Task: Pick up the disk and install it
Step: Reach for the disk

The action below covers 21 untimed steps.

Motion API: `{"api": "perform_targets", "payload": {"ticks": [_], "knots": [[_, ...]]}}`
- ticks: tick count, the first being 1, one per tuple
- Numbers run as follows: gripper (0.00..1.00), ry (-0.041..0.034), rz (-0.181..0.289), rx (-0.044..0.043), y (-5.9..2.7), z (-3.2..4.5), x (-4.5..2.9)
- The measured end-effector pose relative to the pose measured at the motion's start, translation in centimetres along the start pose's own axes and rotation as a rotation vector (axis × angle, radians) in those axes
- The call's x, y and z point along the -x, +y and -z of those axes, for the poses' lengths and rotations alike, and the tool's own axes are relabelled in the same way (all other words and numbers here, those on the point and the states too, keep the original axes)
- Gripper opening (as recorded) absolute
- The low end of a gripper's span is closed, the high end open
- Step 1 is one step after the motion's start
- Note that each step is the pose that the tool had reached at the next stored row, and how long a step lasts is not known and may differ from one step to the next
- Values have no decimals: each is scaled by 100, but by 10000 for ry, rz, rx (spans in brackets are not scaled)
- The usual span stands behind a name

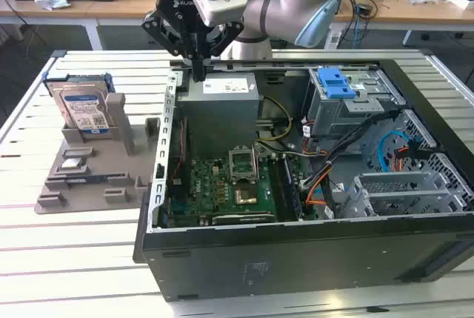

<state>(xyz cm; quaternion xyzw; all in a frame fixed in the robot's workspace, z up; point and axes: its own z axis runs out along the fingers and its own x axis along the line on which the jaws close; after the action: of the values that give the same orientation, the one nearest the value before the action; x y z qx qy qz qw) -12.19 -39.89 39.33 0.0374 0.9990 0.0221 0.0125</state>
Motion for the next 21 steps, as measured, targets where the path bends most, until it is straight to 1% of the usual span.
{"api": "perform_targets", "payload": {"ticks": [1, 4, 8, 10, 12, 14, 19, 21], "knots": [[11, -1, -2, 1, 0, 0, -8], [11, 0, 0, 0, -6, 2, -84], [11, 0, 1, 1, -12, 4, -156], [11, 0, -1, 1, -15, 5, -203], [11, 0, 0, 1, -20, 7, -274], [11, 0, 0, 1, -24, 8, -316], [11, 0, 1, 0, -35, 12, -469], [11, -1, 1, 1, -37, 13, -502]]}}
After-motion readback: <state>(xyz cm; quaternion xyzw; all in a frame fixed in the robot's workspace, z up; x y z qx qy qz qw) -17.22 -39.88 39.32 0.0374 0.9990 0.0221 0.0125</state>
